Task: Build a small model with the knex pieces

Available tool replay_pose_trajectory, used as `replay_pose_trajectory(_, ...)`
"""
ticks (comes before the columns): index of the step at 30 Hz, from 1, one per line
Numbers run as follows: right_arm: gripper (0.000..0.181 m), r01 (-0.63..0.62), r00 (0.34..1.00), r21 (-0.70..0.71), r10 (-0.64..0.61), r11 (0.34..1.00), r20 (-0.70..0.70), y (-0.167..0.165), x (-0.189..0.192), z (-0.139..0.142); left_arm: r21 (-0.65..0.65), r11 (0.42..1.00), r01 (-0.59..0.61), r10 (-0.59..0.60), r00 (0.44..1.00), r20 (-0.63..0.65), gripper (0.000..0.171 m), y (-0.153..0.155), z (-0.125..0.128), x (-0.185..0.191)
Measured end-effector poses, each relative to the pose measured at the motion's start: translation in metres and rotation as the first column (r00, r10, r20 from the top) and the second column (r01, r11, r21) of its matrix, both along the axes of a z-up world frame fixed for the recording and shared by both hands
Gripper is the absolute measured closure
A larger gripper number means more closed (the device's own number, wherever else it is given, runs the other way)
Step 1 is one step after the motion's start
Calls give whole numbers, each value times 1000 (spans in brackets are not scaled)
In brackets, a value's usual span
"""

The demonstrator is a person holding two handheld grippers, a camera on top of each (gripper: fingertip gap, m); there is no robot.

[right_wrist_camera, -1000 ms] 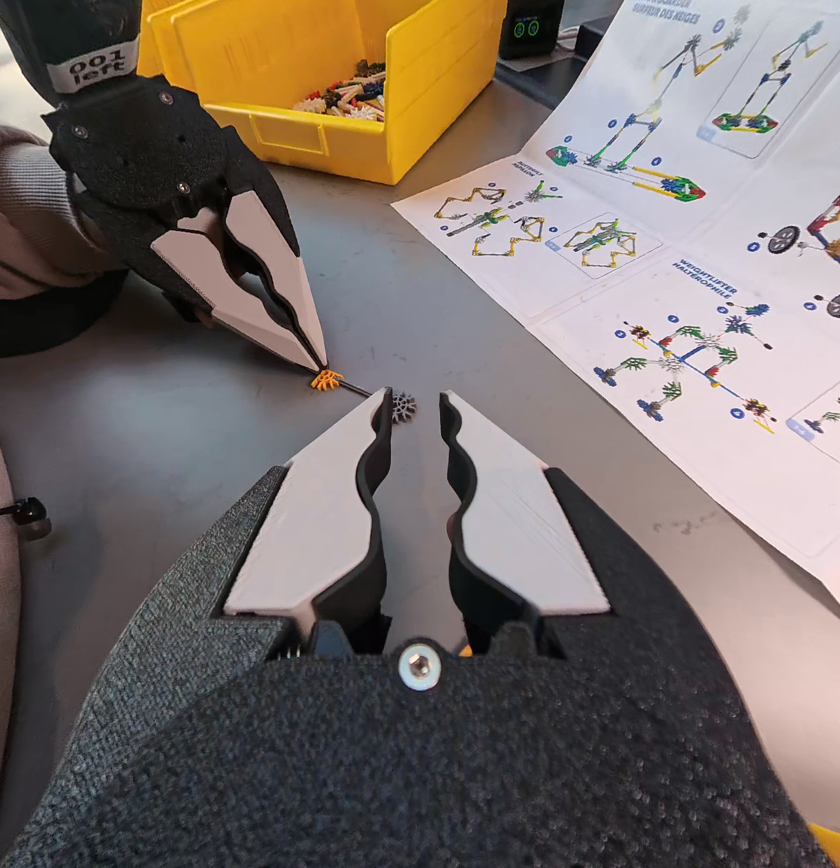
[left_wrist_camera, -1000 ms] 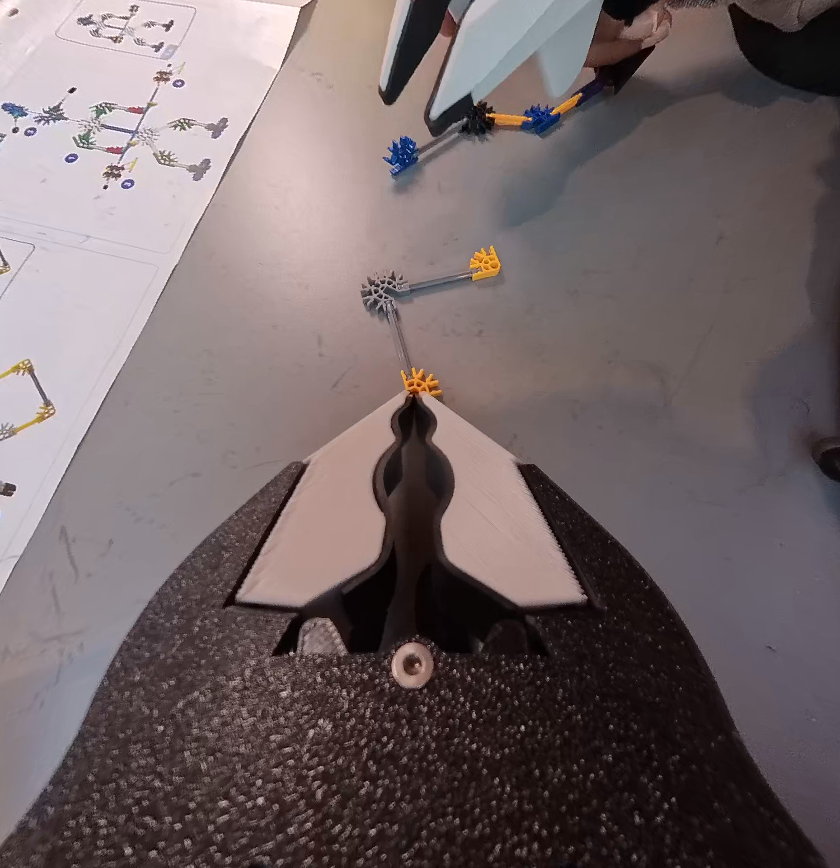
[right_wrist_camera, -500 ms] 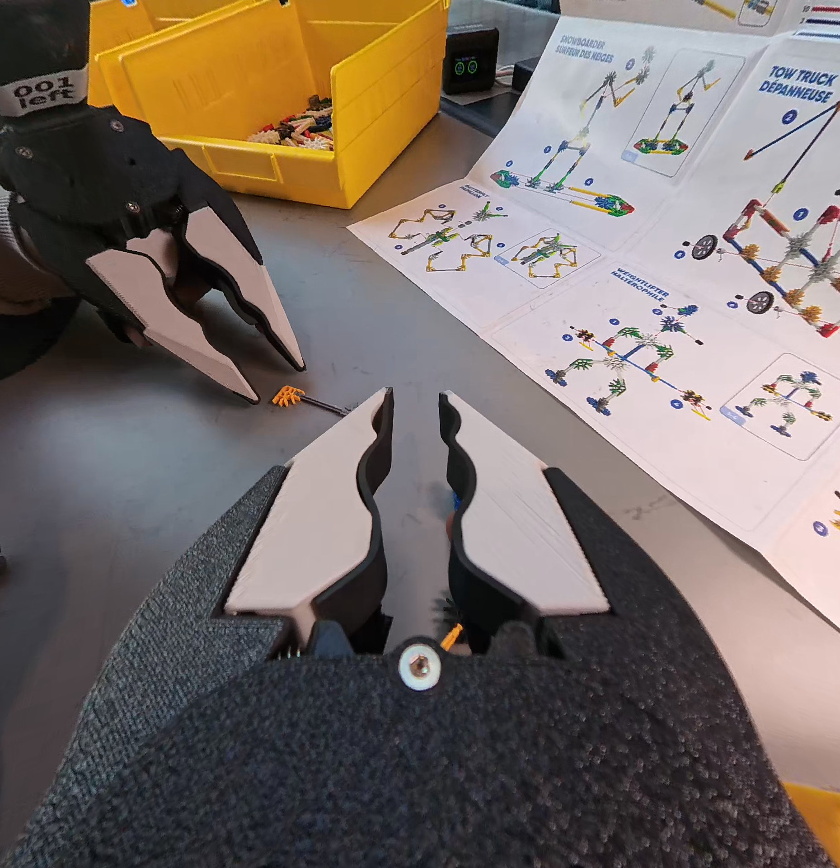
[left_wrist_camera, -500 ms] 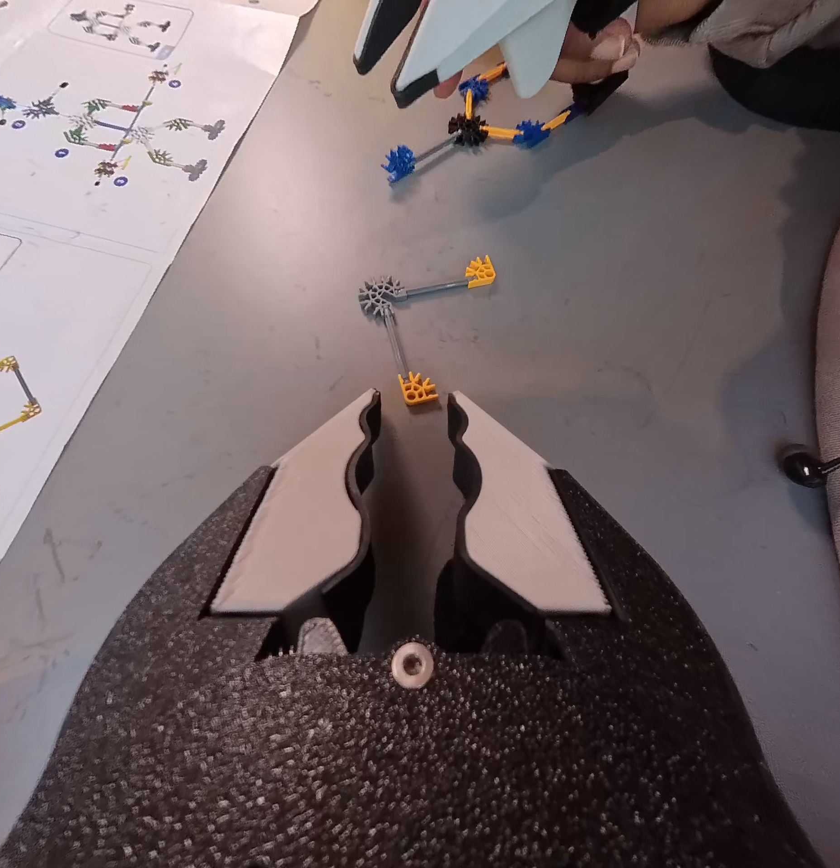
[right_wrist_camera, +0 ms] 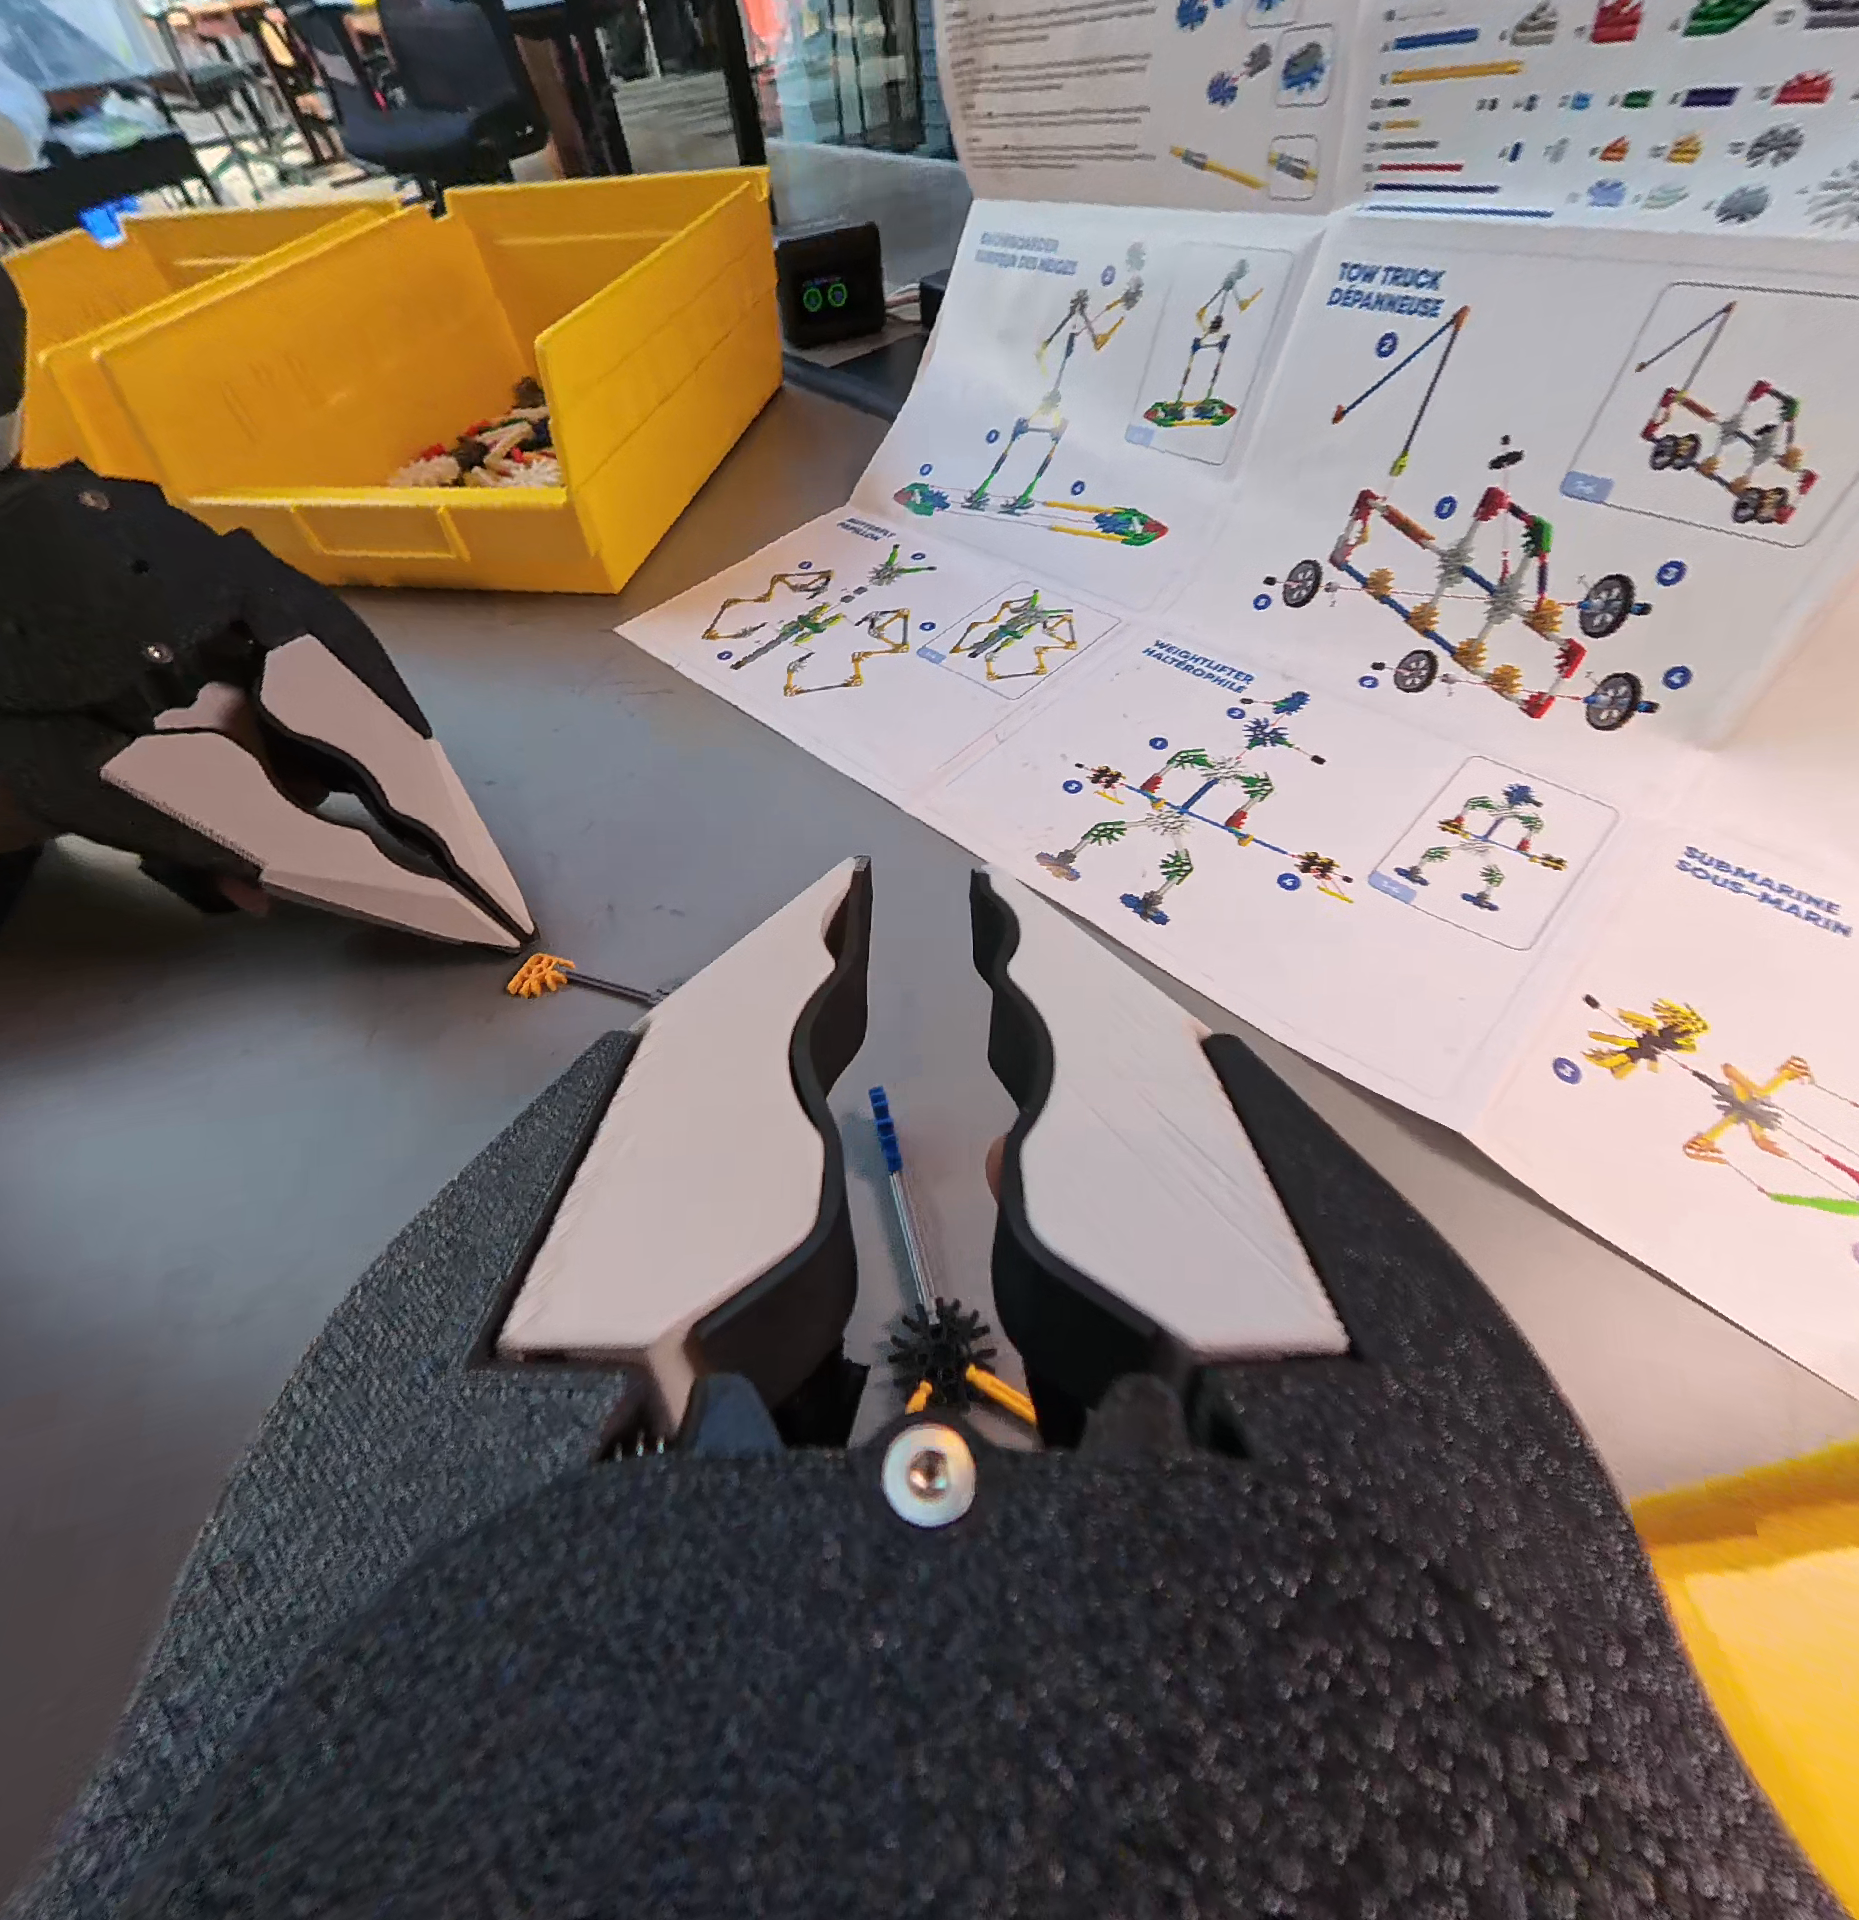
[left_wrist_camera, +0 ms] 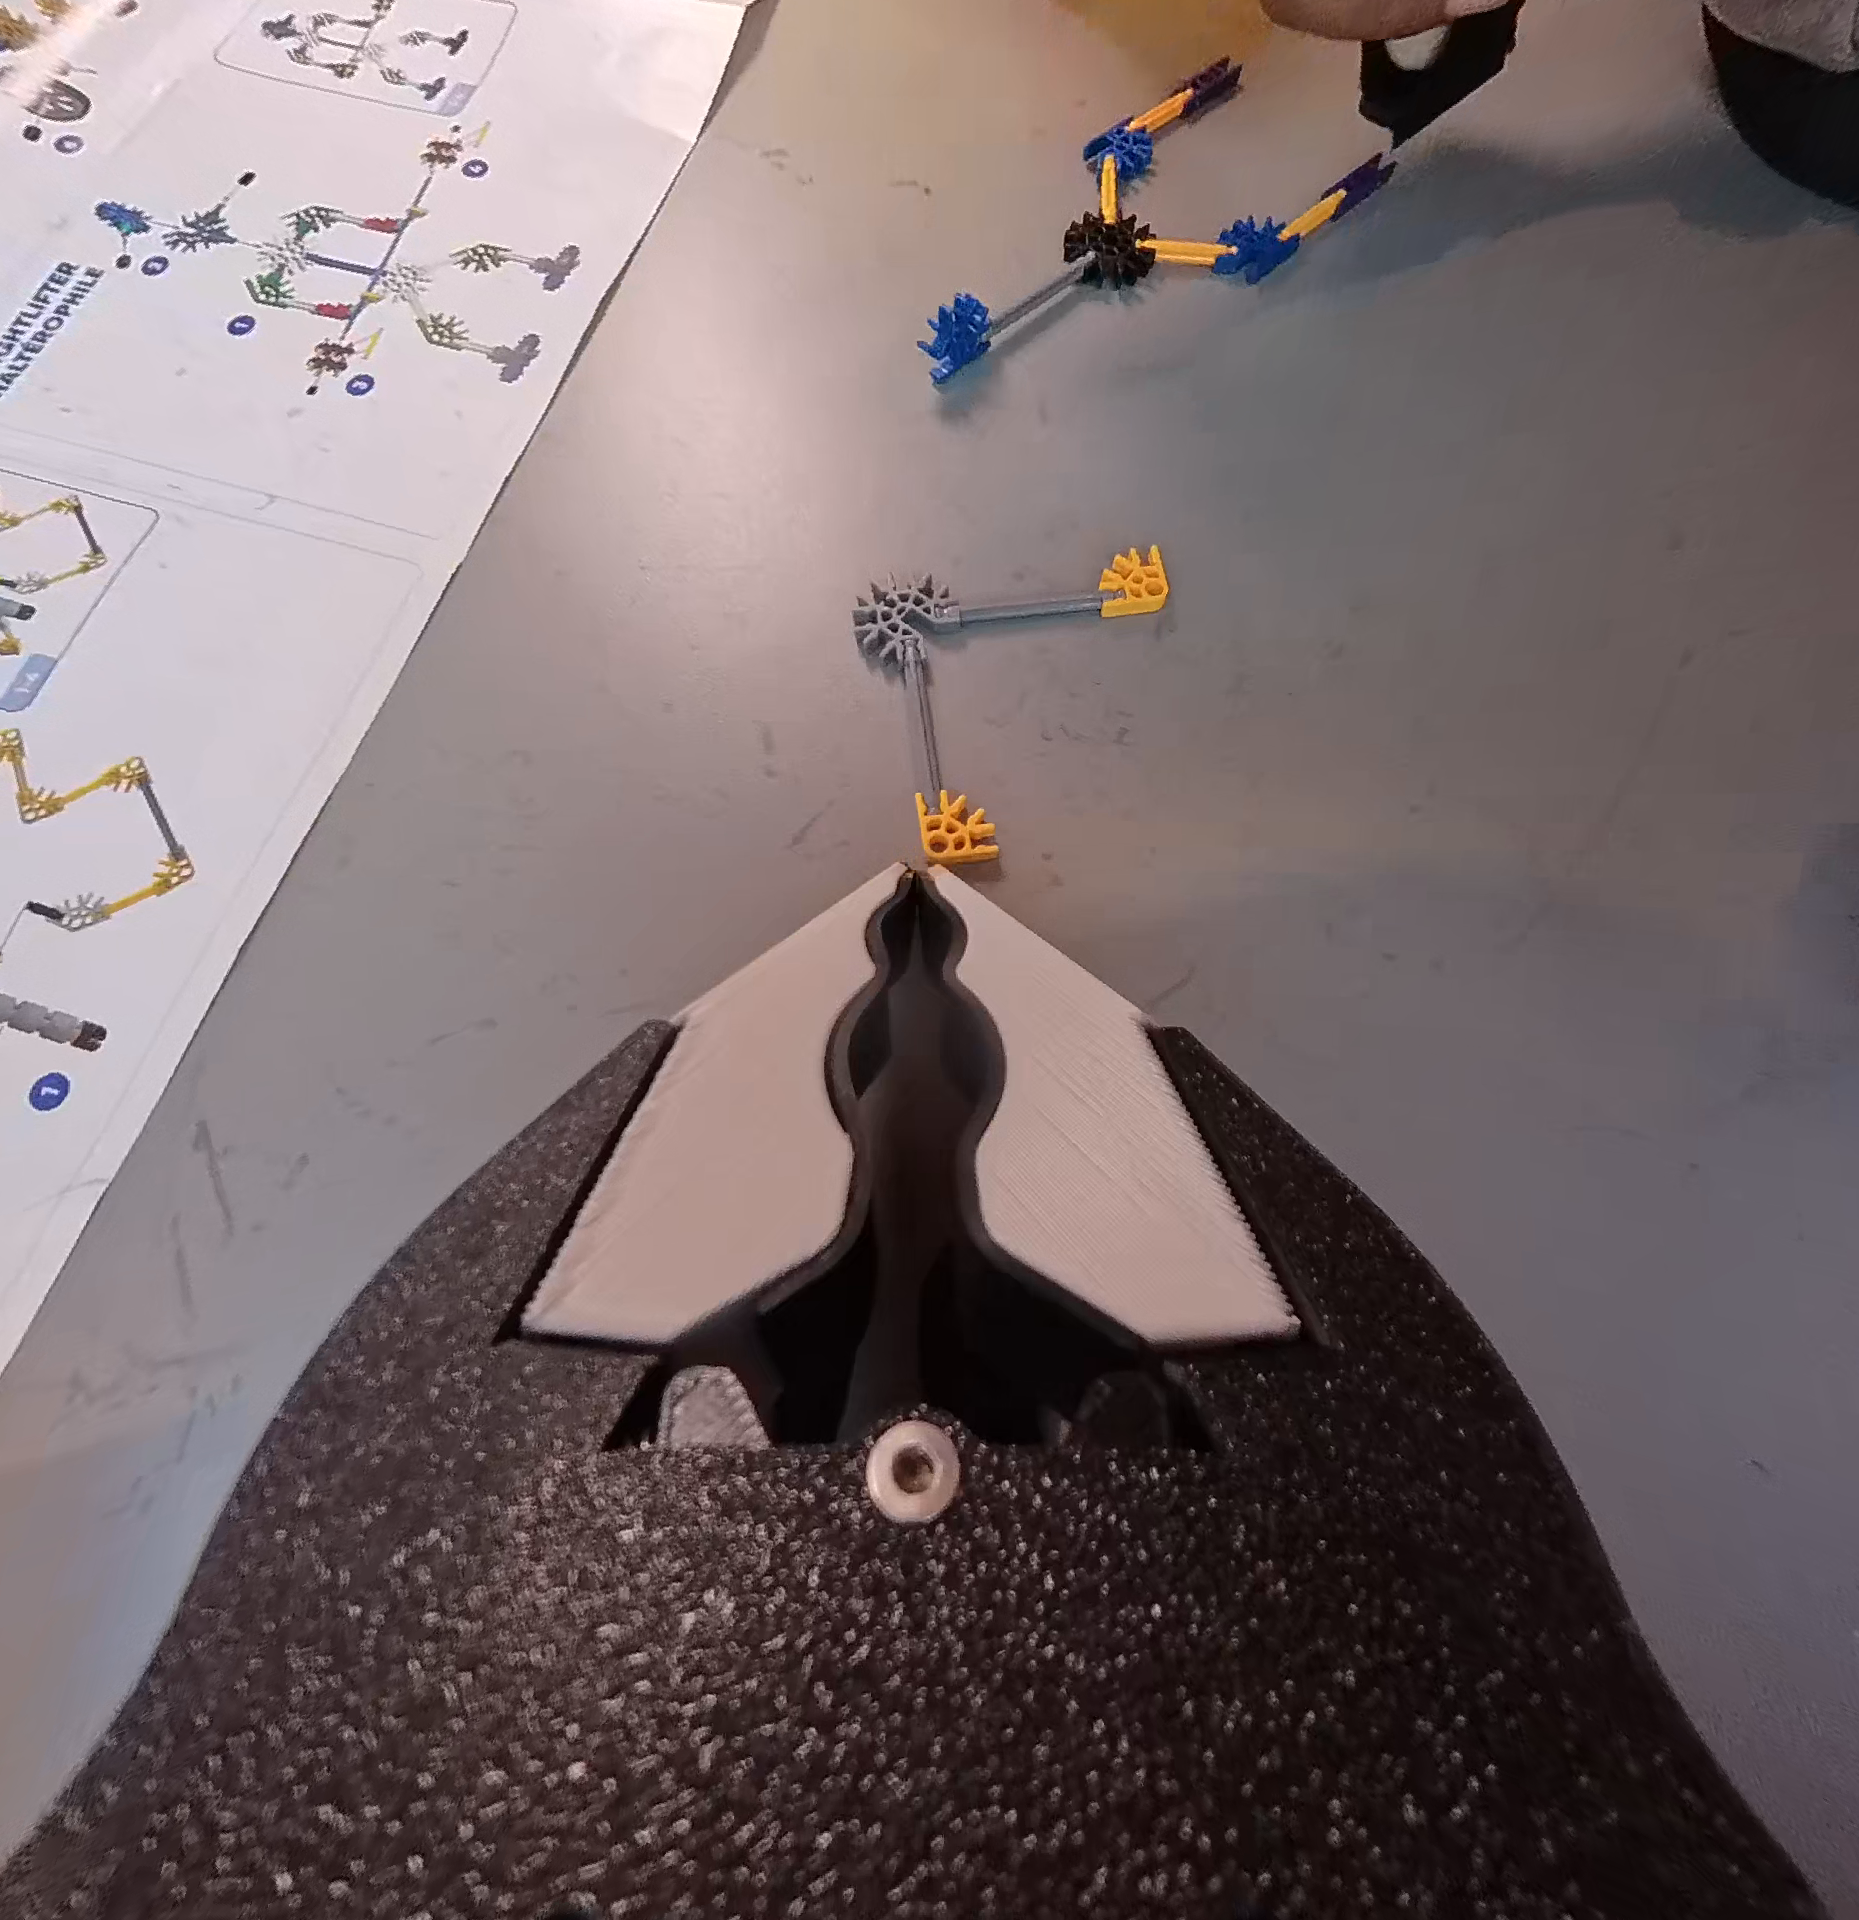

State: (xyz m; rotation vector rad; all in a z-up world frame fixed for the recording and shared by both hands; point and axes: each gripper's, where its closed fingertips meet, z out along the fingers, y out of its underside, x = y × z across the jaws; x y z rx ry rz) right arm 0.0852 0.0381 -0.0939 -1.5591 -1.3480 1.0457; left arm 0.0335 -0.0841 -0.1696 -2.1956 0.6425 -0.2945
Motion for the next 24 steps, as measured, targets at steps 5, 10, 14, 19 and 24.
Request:
replay_pose_trajectory(5,164,52,999,-16,-52,998,1,15,5,1,24,1000,0,-1,999,45,161,0,8,0)
replay_pose_trajectory(10,164,49,998,15,-50,999,27,13,4,-2,9,1000,24,-24,1000,19,147,1,3,8)
replay_pose_trajectory(14,164,39,998,32,-40,999,47,8,3,-6,-2,1000,21,-21,1000,-16,154,5,-1,11)
replay_pose_trajectory(19,164,34,998,44,-36,998,50,5,3,-6,5,1000,16,-16,998,-53,157,4,-2,12)
replay_pose_trajectory(24,164,29,998,70,-33,997,60,3,2,-8,-3,1000,10,-10,998,-59,157,-1,-2,13)
